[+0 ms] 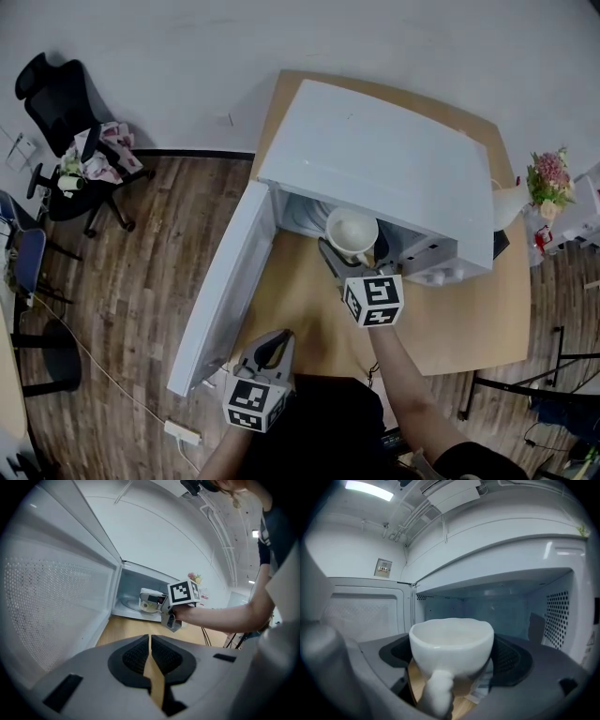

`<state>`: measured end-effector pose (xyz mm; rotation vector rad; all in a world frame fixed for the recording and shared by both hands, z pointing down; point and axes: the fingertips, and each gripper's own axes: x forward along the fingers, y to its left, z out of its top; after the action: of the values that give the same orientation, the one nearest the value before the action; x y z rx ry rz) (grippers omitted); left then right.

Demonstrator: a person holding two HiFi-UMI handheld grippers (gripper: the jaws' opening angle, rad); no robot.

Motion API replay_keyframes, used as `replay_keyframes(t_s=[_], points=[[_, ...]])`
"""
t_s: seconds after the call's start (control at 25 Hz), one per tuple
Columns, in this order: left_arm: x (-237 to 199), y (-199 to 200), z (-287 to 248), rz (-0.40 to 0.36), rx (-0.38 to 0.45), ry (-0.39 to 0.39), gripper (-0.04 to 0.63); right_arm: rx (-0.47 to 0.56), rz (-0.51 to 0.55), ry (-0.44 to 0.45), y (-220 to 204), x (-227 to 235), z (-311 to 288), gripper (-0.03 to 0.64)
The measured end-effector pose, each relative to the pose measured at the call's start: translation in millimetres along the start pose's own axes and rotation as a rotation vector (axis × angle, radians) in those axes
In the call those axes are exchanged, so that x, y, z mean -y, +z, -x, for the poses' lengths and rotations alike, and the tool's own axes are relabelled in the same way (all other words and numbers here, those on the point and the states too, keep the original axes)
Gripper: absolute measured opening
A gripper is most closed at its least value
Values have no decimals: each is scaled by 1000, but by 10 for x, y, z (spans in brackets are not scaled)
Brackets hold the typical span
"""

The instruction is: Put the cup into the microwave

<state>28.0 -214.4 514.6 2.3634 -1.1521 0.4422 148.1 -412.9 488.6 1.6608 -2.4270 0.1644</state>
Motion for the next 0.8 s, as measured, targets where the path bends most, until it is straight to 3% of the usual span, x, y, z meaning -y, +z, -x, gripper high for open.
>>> replay_keyframes(t_s=[0.8], points=[[-89, 119, -280, 27, 0, 25, 15, -26, 32, 28, -86, 144, -673, 463]])
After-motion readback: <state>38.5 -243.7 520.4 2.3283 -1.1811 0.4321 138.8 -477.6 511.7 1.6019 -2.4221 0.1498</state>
